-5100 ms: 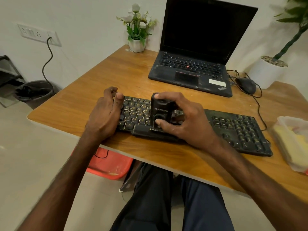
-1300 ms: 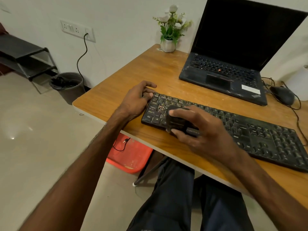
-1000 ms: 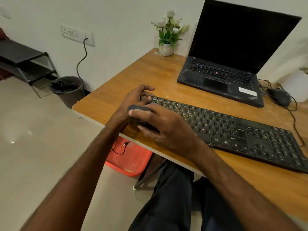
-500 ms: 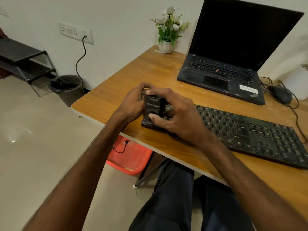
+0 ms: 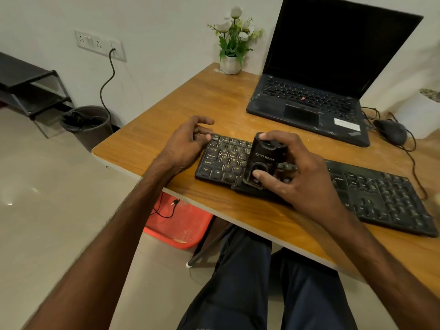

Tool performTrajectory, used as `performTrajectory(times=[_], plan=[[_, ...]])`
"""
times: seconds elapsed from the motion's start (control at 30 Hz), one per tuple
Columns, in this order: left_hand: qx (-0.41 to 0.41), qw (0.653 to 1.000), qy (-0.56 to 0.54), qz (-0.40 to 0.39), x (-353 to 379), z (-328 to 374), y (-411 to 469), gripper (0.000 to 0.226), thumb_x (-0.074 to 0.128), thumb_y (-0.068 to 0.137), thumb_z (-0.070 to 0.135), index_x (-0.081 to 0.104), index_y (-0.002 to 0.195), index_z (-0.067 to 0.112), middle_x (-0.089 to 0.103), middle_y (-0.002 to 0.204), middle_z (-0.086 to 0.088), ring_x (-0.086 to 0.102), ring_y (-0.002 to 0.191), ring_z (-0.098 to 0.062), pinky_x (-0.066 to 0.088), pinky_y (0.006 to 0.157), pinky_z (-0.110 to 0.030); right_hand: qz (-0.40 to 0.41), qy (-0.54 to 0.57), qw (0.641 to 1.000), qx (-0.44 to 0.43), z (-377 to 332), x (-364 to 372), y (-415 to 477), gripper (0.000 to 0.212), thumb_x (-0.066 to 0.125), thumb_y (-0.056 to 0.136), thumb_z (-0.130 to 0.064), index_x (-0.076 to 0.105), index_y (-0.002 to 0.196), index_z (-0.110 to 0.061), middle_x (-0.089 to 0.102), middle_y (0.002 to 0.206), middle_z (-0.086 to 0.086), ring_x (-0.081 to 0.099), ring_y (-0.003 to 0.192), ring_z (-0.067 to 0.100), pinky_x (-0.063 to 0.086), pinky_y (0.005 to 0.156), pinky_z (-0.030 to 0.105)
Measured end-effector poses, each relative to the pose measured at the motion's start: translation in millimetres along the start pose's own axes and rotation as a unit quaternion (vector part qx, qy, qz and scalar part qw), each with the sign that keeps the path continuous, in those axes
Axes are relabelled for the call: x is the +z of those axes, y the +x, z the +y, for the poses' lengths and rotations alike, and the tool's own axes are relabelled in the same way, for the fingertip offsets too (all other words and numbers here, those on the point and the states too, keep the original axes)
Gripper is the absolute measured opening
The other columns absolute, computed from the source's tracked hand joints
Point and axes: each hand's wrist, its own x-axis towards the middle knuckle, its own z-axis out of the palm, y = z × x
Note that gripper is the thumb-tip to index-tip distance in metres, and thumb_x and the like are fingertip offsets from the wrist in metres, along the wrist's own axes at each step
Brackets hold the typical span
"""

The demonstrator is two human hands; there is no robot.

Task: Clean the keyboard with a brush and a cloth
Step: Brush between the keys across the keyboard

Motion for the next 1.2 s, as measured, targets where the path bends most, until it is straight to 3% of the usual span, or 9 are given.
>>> performTrajectory(times=[0.13,0.3,0.4,0.5,0.6,0.7,0.77,0.87,1.2], plan=[[0.004,1.0,0.002,0.002,0,0,-1,0.034,0.054,0.098,-0.001,0.056,0.128,0.016,0.065,0.108,-0.006,0.06,0.097,-0.023,0.053,0.097,-0.056,0.006,0.025,0.997,0.079,-2,4,3,0.062,0.074,0.085,-0.025,0.042,0.137,-0.034,0.052,0.118,-0.025,0.061,0.1,-0.005,0.055,0.068,0.012],[0.001,1.0,-0.005,0.0,0,2,-2,0.035,0.055,0.098,-0.001,0.055,0.128,0.017,0.065,0.111,-0.009,0.062,0.1,-0.024,0.054,0.097,-0.054,-0.012,0.106,0.971,0.213,6,-5,4,0.064,0.074,0.084,-0.03,0.037,0.136,-0.039,0.068,0.108,-0.002,0.071,0.084,0.014,0.061,0.063,0.032],[-0.003,1.0,-0.009,-0.003,0,4,-2,0.036,0.054,0.099,-0.001,0.053,0.131,0.014,0.064,0.113,-0.01,0.063,0.101,-0.023,0.057,0.094,-0.05,-0.041,0.145,0.953,0.263,12,-10,5,0.062,0.074,0.084,-0.031,0.039,0.135,-0.032,0.07,0.107,-0.001,0.068,0.082,0.013,0.053,0.056,0.026],[-0.001,1.0,-0.012,-0.004,1,5,-4,0.037,0.053,0.099,-0.003,0.053,0.132,0.013,0.064,0.112,-0.01,0.061,0.1,-0.022,0.057,0.093,-0.047,-0.081,0.14,0.945,0.283,11,-9,5,0.043,0.07,0.087,-0.035,0.053,0.125,-0.03,0.07,0.107,-0.007,0.068,0.092,0.008,0.051,0.064,0.02],[0.002,1.0,-0.013,-0.004,1,5,-5,0.037,0.054,0.098,-0.004,0.053,0.131,0.013,0.064,0.113,-0.012,0.059,0.099,-0.023,0.057,0.093,-0.045,-0.08,0.072,0.955,0.278,9,-10,5,0.043,0.069,0.086,-0.04,0.058,0.125,-0.027,0.068,0.107,-0.009,0.066,0.096,0.008,0.055,0.081,0.028],[0.002,1.0,-0.015,-0.004,1,7,-6,0.037,0.053,0.098,-0.004,0.052,0.132,0.013,0.063,0.11,-0.01,0.058,0.098,-0.024,0.056,0.092,-0.045,-0.032,-0.006,0.968,0.249,7,-14,10,0.036,0.066,0.089,-0.039,0.056,0.122,-0.027,0.067,0.099,-0.01,0.065,0.074,0.001,0.052,0.063,0.019],[0.0,1.0,-0.011,-0.006,0,7,-6,0.037,0.053,0.098,-0.003,0.053,0.132,0.013,0.063,0.111,-0.011,0.057,0.098,-0.024,0.056,0.094,-0.048,-0.001,0.05,0.962,0.268,11,-15,12,0.028,0.064,0.092,-0.034,0.056,0.117,-0.023,0.07,0.092,-0.004,0.065,0.056,0.008,0.052,0.053,0.023],[0.0,1.0,-0.011,-0.009,0,5,-5,0.036,0.053,0.098,-0.004,0.054,0.13,0.015,0.062,0.117,-0.018,0.058,0.1,-0.026,0.056,0.095,-0.053,0.014,0.166,0.934,0.315,15,-15,16,0.022,0.065,0.092,-0.025,0.06,0.112,-0.016,0.072,0.094,0.004,0.065,0.059,0.023,0.057,0.056,0.033],[0.0,1.0,-0.017,-0.01,-1,4,-4,0.034,0.053,0.098,-0.004,0.057,0.124,0.018,0.063,0.116,-0.015,0.058,0.1,-0.027,0.054,0.096,-0.057,0.033,0.3,0.892,0.336,24,-12,31,0.031,0.07,0.086,-0.005,0.06,0.115,-0.001,0.072,0.081,0.005,0.066,0.058,0.013,0.056,0.049,0.02]])
